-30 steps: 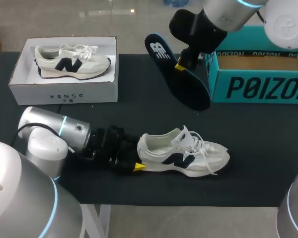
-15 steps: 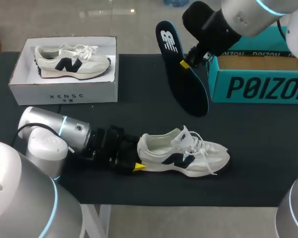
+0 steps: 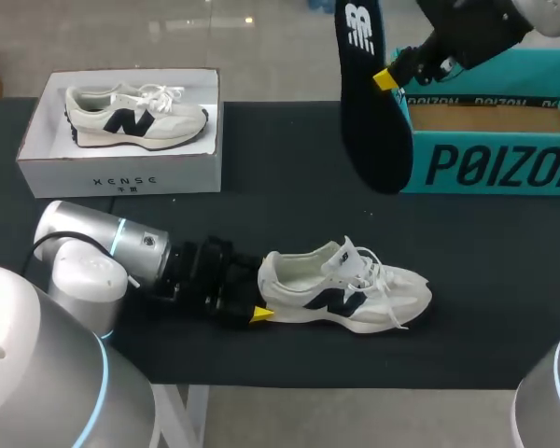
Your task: Take the shoe out of the shoebox, open the shoe tongue, remove and reinsert the insole, then place the shoe into the shoebox
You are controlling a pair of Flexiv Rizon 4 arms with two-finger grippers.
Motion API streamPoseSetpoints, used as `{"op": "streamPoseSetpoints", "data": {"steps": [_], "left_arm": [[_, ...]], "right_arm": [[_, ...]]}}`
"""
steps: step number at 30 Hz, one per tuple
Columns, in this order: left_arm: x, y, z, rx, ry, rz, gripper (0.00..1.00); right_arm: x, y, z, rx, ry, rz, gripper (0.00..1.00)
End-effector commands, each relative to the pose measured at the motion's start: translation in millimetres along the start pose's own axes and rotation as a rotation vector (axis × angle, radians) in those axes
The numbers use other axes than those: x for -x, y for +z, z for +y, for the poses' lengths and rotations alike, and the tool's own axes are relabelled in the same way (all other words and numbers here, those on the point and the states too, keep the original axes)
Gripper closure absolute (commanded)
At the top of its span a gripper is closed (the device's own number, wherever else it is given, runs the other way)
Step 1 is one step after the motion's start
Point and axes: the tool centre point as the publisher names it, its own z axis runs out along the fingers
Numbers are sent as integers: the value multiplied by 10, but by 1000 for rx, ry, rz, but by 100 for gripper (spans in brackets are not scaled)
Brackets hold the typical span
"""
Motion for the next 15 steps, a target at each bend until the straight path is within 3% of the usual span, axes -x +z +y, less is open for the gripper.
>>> {"op": "streamPoseSetpoints", "data": {"steps": [1, 7, 15], "left_arm": [[-1, 34, 29, 3, 0, 1, 100], [-1, 34, 29, 3, 0, 1, 100], [-1, 34, 29, 3, 0, 1, 100]], "right_arm": [[156, 22, -8, 45, -1, 100, 100], [201, -34, 28, 75, 12, 175, 100], [60, -75, 143, 93, 32, 230, 100]]}}
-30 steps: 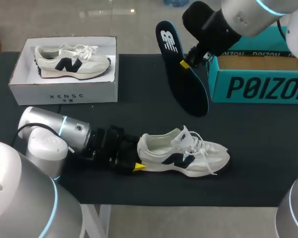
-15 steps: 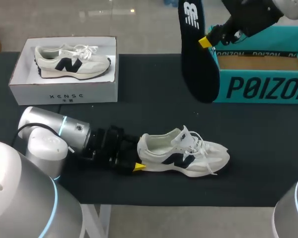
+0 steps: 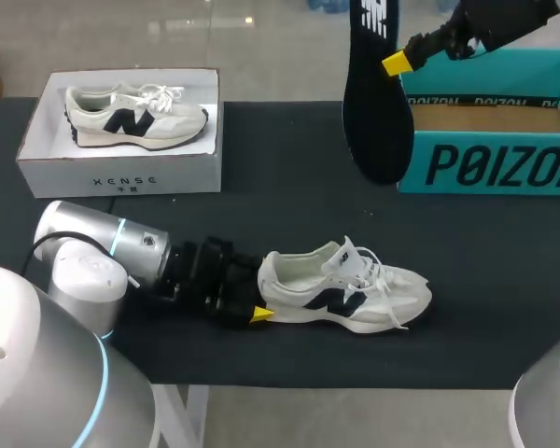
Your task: Take the shoe out of the shoebox, open the shoe tongue, remove and reinsert the insole, then place the shoe into the shoebox
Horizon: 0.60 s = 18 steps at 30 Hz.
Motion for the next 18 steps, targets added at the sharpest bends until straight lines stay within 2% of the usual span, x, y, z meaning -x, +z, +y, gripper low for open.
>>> {"op": "streamPoseSetpoints", "data": {"steps": [1, 9, 18], "left_arm": [[-1, 35, 29, 3, 0, 1, 100], [-1, 35, 29, 3, 0, 1, 100], [-1, 35, 29, 3, 0, 1, 100]], "right_arm": [[-36, 42, 73, -5, 2, 28, 100], [-168, 89, 169, -11, 13, 66, 100], [-176, 112, 180, -17, 23, 61, 100]]}}
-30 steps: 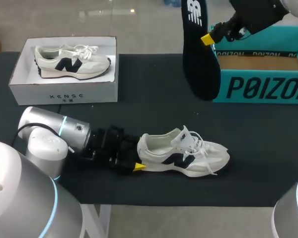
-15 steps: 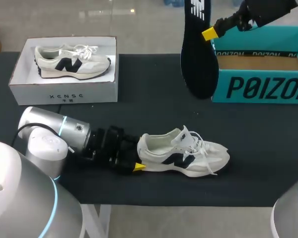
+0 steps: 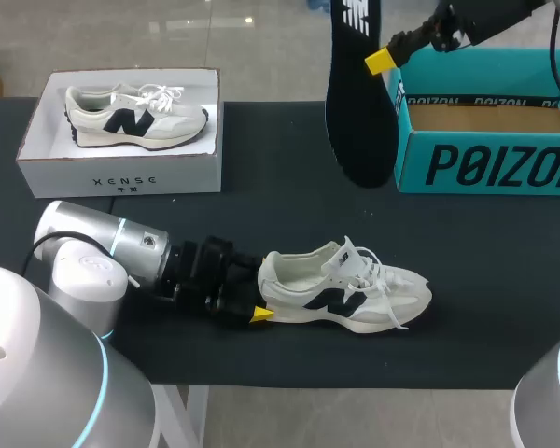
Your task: Take the shoe out of the shoebox, open the shoe tongue, remove and reinsert the insole, then place the shoe into the shoebox
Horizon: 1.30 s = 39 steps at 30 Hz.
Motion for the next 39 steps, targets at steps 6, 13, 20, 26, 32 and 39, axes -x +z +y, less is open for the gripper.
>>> {"op": "streamPoseSetpoints", "data": {"steps": [6, 13, 20, 26, 32, 39], "left_arm": [[-1, 34, 29, 3, 0, 1, 100], [-6, 18, 18, 31, 5, -24, 0], [-15, -45, 30, 70, 18, -52, 0], [-4, -102, 52, 79, 14, -39, 0], [66, -236, 108, 134, 33, -41, 0], [146, -542, -102, 378, 144, -76, 0]], "right_arm": [[18, 18, 27, -5, 2, 2, 100], [18, 18, 27, -5, 2, 2, 100], [18, 18, 27, -5, 2, 2, 100], [18, 18, 27, -5, 2, 2, 100], [18, 18, 27, -5, 2, 2, 100], [18, 18, 27, -5, 2, 2, 100]]}}
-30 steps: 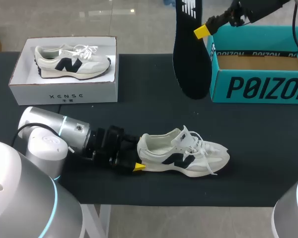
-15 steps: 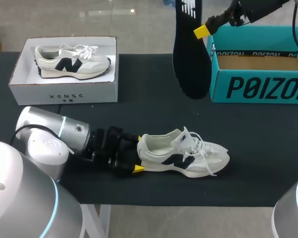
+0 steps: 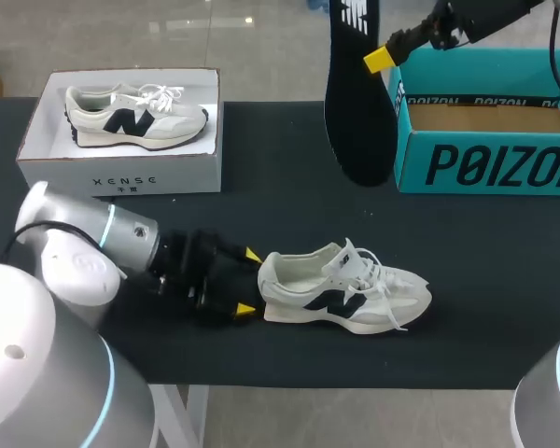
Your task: Take the shoe out of the shoebox, open the shoe tongue, remove and reinsert the insole, then place the shoe into the shoebox
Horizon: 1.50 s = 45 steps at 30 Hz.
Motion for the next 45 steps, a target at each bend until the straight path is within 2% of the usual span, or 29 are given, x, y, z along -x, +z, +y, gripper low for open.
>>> {"op": "streamPoseSetpoints", "data": {"steps": [1, 5, 9, 16, 21, 23, 28, 33, 36, 45], "left_arm": [[16, -299, -258, 231, 44, -25, 0], [-28, -567, -493, 369, 139, -23, 0], [-75, -746, -658, 458, 181, -13, 0], [-92, -883, -778, 496, 209, -3, 0], [-54, -961, -817, 484, 191, 18, 0], [-28, -983, -832, 462, 166, 58, 0], [55, -946, -896, 509, 164, 81, 0], [45, -859, -1004, 541, 194, 110, 0], [54, -813, -1019, 566, 192, 90, 0], [51, -808, -1016, 562, 194, 97, 0]], "right_arm": [[8, 14, 13, -2, 1, 0, 100], [8, 14, 13, -2, 1, 0, 100], [8, 14, 13, -2, 1, 0, 100], [8, 14, 13, -2, 1, 0, 100], [8, 14, 13, -2, 1, 0, 100], [8, 14, 13, -2, 1, 0, 100], [8, 14, 13, -2, 1, 0, 100], [8, 14, 13, -2, 1, 0, 100], [8, 14, 13, -2, 1, 0, 100], [-45, -44, 27, -2, 8, -6, 100]]}}
